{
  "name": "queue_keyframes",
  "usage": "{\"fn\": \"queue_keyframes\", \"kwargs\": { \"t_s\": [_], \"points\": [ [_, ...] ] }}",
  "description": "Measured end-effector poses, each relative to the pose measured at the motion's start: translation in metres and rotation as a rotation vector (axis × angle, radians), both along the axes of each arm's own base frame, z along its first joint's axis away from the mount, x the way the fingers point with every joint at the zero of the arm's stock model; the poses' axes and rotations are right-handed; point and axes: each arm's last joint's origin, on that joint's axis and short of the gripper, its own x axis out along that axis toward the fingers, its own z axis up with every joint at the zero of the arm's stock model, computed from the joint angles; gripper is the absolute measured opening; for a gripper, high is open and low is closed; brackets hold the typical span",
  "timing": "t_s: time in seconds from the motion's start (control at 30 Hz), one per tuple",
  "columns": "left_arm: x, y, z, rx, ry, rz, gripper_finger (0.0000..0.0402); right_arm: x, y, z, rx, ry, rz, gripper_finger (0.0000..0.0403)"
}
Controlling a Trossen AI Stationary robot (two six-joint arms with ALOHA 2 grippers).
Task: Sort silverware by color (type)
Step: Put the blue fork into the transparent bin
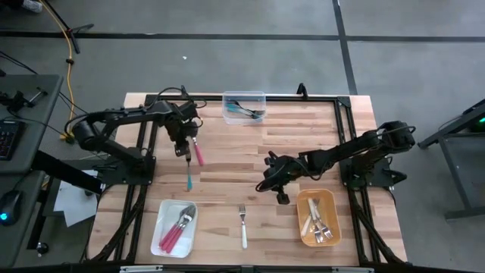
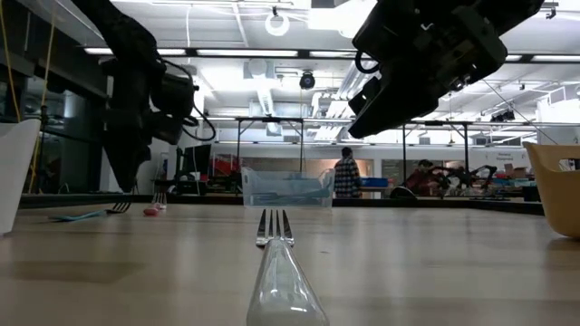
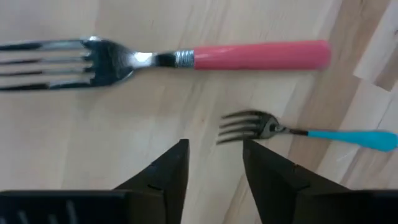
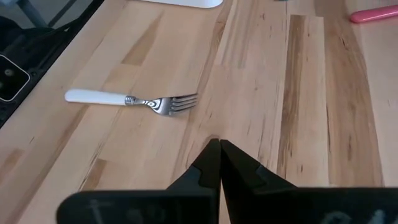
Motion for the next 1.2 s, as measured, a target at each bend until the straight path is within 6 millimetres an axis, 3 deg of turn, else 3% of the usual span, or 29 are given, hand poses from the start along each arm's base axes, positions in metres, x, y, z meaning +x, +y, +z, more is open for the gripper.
{"fn": "queue_keyframes", "kwargs": {
  "t_s": [0.2, 0.7, 0.93, 1.2],
  "points": [
    [0.002, 0.009, -0.012, -0.029, 0.009, 0.014, 0.0165, 0.0, 0.0, 0.0, -0.007, -0.003, 0.006, 0.0],
    [0.008, 0.01, -0.031, -0.149, 0.009, 0.01, 0.0161, 0.0, 0.0, 0.0, -0.007, -0.003, 0.006, 0.0],
    [0.011, 0.01, -0.034, -0.199, -0.044, -0.012, 0.0113, 0.0, 0.0, 0.0, -0.007, -0.003, 0.006, 0.0],
    [0.013, 0.005, -0.034, -0.249, -0.07, -0.034, 0.002, 0.0, 0.0, 0.0, -0.007, -0.002, 0.006, 0.0]
  ]
}}
